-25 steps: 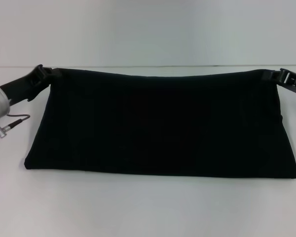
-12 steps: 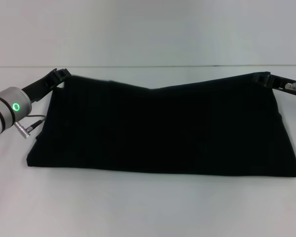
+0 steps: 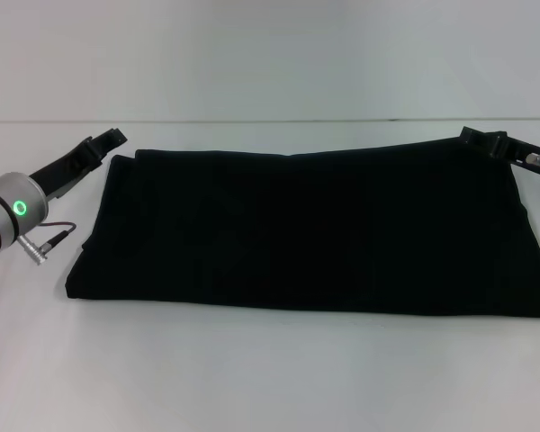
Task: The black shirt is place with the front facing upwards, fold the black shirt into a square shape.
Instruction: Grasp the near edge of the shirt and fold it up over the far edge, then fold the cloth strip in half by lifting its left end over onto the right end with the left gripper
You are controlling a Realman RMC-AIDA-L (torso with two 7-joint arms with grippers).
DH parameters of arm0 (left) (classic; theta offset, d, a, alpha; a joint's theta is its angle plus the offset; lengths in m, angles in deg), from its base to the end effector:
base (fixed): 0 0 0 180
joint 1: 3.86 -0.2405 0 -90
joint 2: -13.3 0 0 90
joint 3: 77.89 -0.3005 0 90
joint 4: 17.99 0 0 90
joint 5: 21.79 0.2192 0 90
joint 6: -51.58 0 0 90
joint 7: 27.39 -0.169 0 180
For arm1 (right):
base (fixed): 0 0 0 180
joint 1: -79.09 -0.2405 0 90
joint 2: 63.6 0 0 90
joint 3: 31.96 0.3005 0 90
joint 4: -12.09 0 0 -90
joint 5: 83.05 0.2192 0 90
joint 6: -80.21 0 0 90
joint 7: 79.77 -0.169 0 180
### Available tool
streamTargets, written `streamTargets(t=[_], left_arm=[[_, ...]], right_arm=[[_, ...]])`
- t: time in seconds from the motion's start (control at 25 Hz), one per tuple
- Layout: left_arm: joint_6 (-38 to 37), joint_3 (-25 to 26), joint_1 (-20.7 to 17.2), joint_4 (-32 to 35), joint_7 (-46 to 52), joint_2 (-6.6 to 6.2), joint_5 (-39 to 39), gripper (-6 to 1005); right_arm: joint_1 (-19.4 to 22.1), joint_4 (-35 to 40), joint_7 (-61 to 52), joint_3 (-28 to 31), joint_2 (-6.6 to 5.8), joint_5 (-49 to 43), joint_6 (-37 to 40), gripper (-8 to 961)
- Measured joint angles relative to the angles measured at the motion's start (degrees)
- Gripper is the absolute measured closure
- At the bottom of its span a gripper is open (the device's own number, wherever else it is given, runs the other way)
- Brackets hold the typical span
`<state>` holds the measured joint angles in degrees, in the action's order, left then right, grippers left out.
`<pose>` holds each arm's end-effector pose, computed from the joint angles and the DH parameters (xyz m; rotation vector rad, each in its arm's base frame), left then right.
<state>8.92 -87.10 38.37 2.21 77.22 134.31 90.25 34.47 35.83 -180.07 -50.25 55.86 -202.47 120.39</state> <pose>-0.3488 0.4751 -0.0364 -1.5260 -1.5834 -0.9005 0.3336 0.4961 -0.0253 -1.7913 1.3009 0.6118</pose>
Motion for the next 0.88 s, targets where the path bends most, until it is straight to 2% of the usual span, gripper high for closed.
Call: streamTargets(t=[0.04,0.4,0.68,0.8,0.88], left_arm=[[-0.69,-0.05,-0.25,-0.2,0.01,-0.08,0.01,416],[-12.98,0.31,-3.58,-0.72,0.03,-0.9,0.01,360],[-18.87,0.18,-5.21,-0.78,-0.23,-1.65,-0.39,342],[-20.79,0.1,-5.58,-0.95,0.14,-1.99,-0.4,205],[-23.1,0.04,-6.08,-1.01,1.32,-2.62,-0.23,169]], right_arm=[[0.03,-0.28,-0.05,-0.08,-0.12,0.15,0.02,392],[2.15,-2.22,-6.11,0.17,-1.24,0.54,0.34,308],[5.13,-2.19,-6.97,0.45,-1.85,7.82,1.28,304],[7.03,-1.72,-4.91,0.47,-1.87,12.79,5.66,303],[8.96,-1.59,-0.24,0.49,-2.02,17.15,11.16,303]])
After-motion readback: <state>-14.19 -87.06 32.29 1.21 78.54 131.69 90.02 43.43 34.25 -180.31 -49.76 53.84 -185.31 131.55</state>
